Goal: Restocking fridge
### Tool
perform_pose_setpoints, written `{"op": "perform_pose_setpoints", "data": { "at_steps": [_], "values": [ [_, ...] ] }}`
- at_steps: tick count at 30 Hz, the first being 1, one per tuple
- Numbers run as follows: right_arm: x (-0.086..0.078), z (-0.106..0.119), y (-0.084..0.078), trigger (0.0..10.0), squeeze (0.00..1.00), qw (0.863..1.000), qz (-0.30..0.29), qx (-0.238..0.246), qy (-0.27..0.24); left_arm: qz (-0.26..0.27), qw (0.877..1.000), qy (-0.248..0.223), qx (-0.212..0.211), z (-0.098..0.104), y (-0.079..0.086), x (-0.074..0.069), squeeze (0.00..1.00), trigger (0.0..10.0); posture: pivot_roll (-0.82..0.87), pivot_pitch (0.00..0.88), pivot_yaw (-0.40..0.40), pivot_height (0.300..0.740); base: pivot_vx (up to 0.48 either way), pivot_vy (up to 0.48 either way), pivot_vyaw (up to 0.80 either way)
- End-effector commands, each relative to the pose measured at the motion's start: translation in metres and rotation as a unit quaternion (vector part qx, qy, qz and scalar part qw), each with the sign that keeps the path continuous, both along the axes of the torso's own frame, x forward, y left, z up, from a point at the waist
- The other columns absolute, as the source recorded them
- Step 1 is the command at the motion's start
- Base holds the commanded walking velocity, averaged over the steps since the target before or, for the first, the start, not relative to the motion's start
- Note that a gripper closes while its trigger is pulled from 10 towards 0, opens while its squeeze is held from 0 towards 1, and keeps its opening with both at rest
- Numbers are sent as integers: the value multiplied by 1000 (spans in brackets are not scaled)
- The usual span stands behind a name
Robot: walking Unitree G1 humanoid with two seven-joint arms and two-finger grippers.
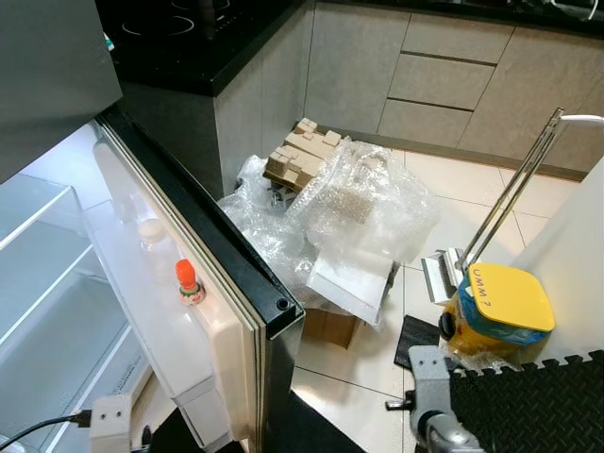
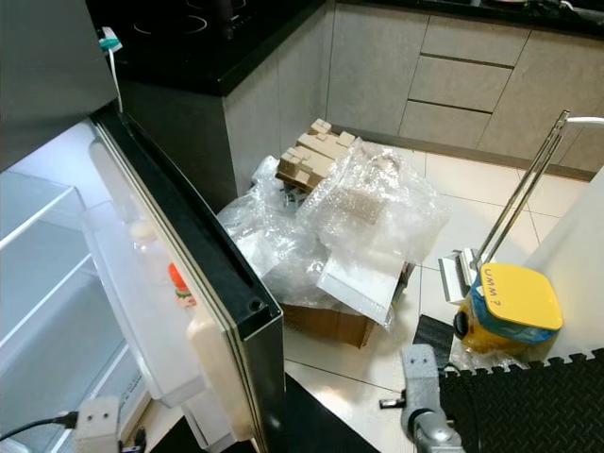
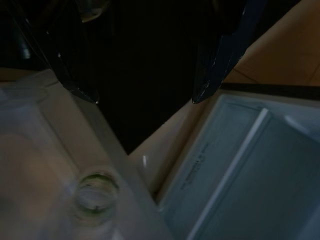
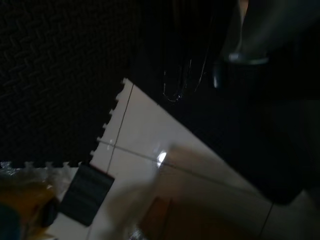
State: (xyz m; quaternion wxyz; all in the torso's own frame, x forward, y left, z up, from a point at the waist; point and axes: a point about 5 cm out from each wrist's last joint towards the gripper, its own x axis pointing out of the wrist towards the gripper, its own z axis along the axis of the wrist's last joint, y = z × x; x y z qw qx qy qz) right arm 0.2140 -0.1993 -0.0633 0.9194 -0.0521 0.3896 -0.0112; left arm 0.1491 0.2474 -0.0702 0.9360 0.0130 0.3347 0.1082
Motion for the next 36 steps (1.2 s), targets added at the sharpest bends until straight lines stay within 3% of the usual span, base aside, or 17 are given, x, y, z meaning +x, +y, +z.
{"op": "perform_pose_setpoints", "data": {
  "at_steps": [1, 36],
  "values": [
    [-8, -4, -2, 10000, 0, 1000, -4, -5, 12, -10, 1000, 17, -11, -5, -9, -3, 0, 10000, -59, 35, -43, 740, 0, 0, 0],
    [-5, -3, 2, 10000, 0, 1000, 19, -12, 8, -14, 1000, 16, -18, -6, -12, -2, 0, 10000, -63, 22, -49, 740, -335, 0, 0]
  ]
}}
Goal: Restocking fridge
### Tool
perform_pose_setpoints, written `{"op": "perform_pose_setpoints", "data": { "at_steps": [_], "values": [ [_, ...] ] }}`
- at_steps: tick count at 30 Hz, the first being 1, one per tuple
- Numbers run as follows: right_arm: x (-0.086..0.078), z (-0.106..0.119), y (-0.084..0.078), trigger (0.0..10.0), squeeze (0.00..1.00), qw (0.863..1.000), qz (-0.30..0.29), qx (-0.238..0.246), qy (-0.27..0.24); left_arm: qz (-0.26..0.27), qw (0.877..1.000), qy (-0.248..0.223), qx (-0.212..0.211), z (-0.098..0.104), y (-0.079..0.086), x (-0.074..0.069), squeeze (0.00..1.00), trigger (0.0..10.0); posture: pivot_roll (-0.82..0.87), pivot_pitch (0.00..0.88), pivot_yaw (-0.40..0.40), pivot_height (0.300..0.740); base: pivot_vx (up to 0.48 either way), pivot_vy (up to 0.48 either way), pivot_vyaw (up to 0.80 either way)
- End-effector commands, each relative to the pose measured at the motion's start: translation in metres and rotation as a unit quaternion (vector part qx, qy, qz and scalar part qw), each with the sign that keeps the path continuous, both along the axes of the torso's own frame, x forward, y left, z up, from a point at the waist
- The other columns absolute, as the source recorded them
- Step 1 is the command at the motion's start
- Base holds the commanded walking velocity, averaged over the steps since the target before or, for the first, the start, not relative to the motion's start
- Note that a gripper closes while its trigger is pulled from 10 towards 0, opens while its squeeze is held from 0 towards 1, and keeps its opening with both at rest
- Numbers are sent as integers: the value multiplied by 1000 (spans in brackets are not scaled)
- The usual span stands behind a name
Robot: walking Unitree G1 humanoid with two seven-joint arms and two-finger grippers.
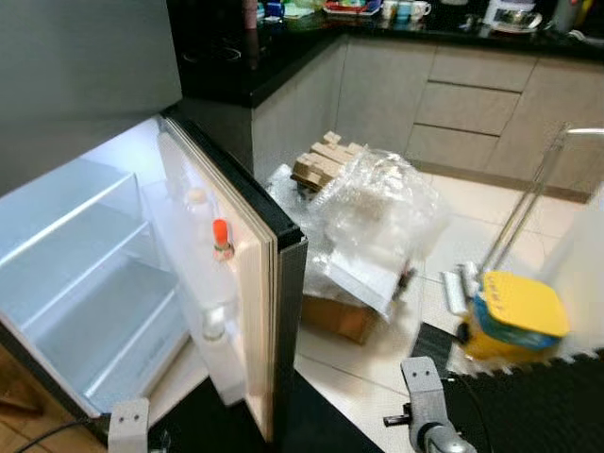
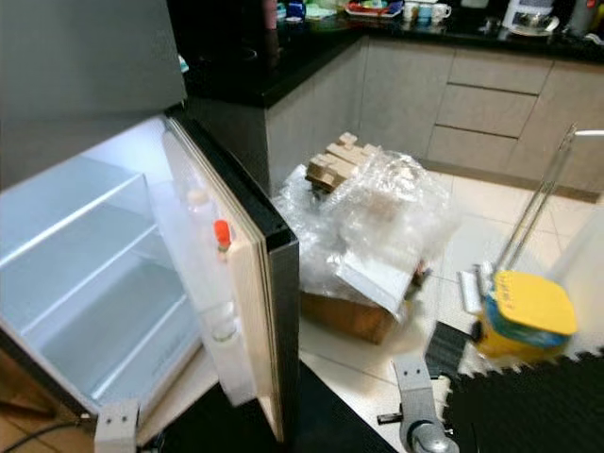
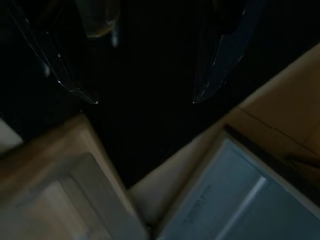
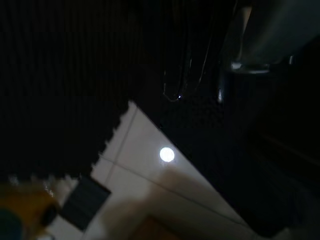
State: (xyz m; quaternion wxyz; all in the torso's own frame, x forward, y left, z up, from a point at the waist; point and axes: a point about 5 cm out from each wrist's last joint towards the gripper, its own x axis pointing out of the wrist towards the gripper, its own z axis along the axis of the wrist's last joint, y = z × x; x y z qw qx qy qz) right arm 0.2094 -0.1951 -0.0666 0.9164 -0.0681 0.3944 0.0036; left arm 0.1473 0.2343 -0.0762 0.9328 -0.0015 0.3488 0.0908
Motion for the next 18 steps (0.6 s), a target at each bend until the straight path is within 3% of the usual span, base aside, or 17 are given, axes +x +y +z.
{"op": "perform_pose_setpoints", "data": {
  "at_steps": [1, 9, 13, 18],
  "values": [
    [-1, 0, -2, 10000, 0, 1000, 0, -3, 1, -3, 1000, 4, 3, 0, 1, 0, 0, 10000, -65, 22, -50, 740, -307, 0, 0],
    [-1, 0, -2, 10000, 0, 1000, 14, -2, 4, -3, 1000, 0, 3, 0, -1, 1, 0, 10000, -71, 30, -50, 740, 0, 0, 0],
    [0, 1, 6, 10000, 0, 999, 48, 19, -11, -1, 1000, 2, -3, -1, -2, 1, 0, 10000, -78, 32, -38, 740, 0, 0, 0],
    [3, 2, 9, 10000, 0, 999, 44, 24, -17, -12, 1000, -5, -6, 1, -5, 5, 0, 10000, -98, 44, -17, 740, 0, 0, 0]
  ]
}}
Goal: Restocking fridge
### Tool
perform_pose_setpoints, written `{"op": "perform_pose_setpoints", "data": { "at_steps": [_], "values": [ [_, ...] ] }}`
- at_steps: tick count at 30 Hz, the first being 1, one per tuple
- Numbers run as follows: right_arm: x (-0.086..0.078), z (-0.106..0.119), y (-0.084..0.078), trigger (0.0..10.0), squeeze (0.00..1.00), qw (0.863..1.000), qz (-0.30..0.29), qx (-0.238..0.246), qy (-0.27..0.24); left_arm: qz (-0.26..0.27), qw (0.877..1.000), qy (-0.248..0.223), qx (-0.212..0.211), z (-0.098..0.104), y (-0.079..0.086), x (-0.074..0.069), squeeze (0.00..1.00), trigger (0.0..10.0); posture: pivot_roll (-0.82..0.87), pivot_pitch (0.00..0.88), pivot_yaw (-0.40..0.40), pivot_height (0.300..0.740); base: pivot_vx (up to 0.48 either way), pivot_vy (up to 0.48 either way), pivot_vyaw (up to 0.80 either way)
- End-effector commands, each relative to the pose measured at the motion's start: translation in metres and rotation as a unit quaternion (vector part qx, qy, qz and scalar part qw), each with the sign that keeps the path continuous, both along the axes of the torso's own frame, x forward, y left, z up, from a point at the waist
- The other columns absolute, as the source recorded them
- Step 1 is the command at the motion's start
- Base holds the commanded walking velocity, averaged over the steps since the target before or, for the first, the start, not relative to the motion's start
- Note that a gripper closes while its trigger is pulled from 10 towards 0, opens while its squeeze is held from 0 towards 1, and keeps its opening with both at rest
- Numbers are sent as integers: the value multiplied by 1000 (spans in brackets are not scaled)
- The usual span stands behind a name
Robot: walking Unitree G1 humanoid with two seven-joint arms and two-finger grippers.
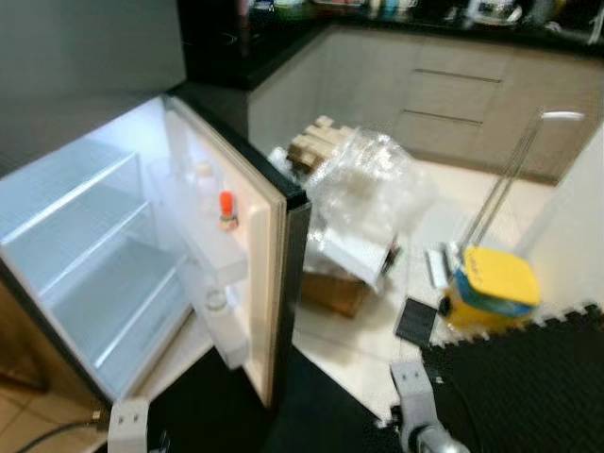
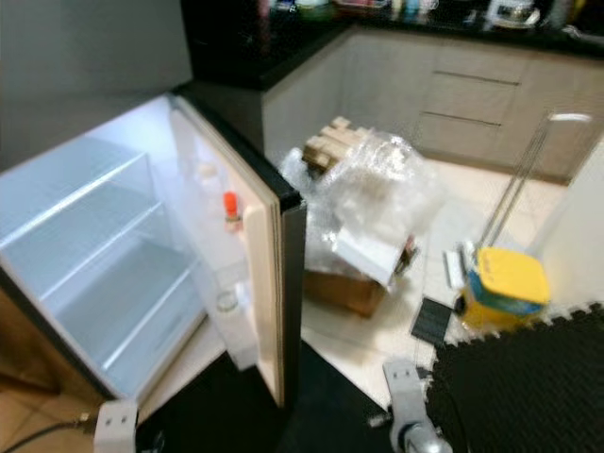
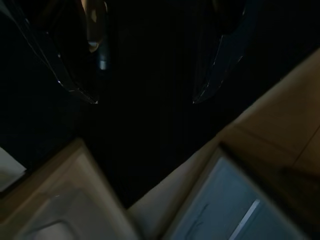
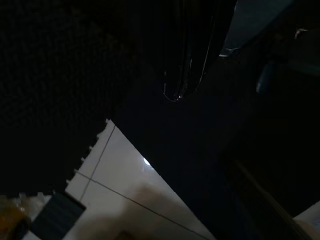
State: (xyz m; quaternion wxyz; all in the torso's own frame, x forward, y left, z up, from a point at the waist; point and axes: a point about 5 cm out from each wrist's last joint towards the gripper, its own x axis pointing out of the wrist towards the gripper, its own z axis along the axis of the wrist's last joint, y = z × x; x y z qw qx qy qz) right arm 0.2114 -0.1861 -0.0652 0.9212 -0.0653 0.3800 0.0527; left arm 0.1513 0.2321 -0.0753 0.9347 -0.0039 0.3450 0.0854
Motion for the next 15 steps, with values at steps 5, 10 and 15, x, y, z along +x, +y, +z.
{"op": "perform_pose_setpoints", "data": {
  "at_steps": [5, 10, 15],
  "values": [
    [1, 1, 2, 10000, 0, 1000, 17, -5, -2, -33, 999, 1, -2, 0, -10, 8, 0, 10000, -104, 58, -14, 740, 0, 0, 0],
    [2, 1, 4, 10000, 0, 1000, 22, 1, -6, -34, 999, -7, -3, 2, -13, 13, 0, 10000, -101, 56, -21, 740, 0, 0, 0],
    [2, 1, 7, 10000, 0, 1000, 27, 5, -8, -32, 999, -8, -3, 1, -14, 10, 0, 10000, -97, 55, -25, 740, 0, 0, 513]
  ]
}}
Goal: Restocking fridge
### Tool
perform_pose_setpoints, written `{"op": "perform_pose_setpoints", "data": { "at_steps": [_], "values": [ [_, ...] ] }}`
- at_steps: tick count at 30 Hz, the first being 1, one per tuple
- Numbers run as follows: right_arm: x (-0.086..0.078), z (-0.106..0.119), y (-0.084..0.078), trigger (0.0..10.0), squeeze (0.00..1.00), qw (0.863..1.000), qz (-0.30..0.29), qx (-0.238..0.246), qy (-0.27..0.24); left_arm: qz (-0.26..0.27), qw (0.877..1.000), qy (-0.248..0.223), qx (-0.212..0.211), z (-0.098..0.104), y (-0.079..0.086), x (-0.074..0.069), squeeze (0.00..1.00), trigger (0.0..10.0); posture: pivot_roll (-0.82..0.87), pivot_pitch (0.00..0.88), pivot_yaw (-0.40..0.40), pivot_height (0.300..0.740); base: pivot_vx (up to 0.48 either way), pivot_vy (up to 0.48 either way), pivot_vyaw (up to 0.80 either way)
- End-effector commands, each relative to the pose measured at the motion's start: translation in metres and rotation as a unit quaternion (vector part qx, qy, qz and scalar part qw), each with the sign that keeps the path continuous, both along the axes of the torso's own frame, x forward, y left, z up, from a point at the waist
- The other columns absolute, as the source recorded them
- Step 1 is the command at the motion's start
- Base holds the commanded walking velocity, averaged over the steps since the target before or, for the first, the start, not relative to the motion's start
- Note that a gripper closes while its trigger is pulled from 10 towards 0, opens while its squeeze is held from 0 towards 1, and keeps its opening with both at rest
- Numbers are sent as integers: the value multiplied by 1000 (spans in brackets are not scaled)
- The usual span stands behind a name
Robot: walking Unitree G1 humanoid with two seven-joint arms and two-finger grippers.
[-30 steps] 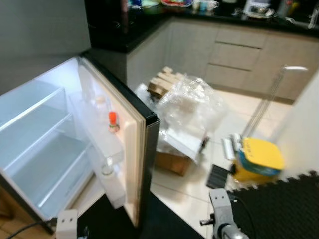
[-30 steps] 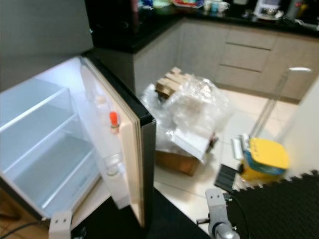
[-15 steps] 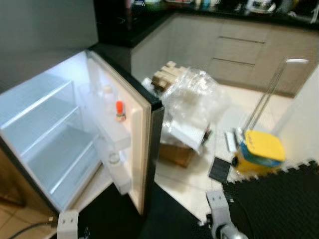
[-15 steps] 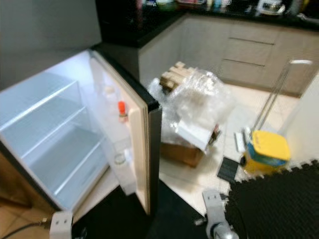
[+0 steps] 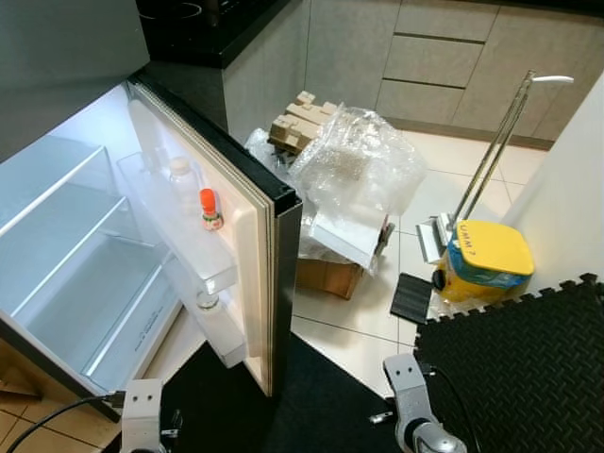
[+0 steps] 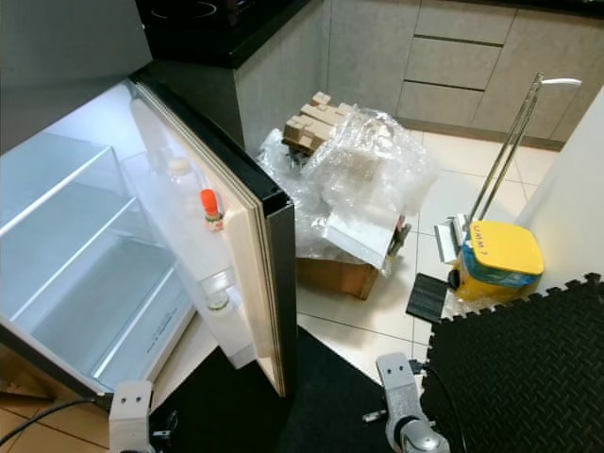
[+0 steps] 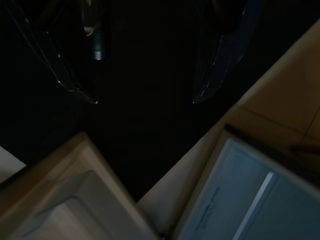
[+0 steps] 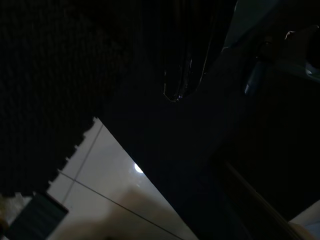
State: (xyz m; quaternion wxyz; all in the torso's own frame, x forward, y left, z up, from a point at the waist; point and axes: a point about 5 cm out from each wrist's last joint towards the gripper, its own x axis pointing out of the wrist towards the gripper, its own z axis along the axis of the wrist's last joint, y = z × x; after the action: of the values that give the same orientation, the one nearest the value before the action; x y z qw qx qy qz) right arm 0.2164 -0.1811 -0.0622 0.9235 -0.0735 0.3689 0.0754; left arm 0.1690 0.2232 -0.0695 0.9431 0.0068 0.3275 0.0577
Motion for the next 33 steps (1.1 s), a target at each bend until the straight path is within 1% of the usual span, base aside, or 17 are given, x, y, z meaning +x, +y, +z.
{"op": "perform_pose_setpoints", "data": {
  "at_steps": [1, 11, 22, 33],
  "values": [
    [-3, -2, 3, 10000, 0, 1000, 3, 4, 3, -1, 1000, 11, -4, -5, -5, -8, 0, 10000, -96, 55, -24, 740, 0, 0, 519],
    [-4, -3, 6, 10000, 0, 1000, 11, 7, 4, 6, 1000, 15, -2, -7, -4, -13, 0, 10000, -79, 54, -31, 740, 0, 0, 517],
    [-1, -1, 9, 10000, 0, 1000, 13, 10, 0, 9, 1000, 11, 0, -5, -3, -11, 0, 10000, -81, 53, -26, 740, 0, 0, 540],
    [-1, -1, 7, 10000, 0, 1000, 11, 9, 0, 11, 1000, 10, 6, -4, -2, -7, 0, 10000, -82, 49, -25, 740, 0, 0, 545]
  ]
}}
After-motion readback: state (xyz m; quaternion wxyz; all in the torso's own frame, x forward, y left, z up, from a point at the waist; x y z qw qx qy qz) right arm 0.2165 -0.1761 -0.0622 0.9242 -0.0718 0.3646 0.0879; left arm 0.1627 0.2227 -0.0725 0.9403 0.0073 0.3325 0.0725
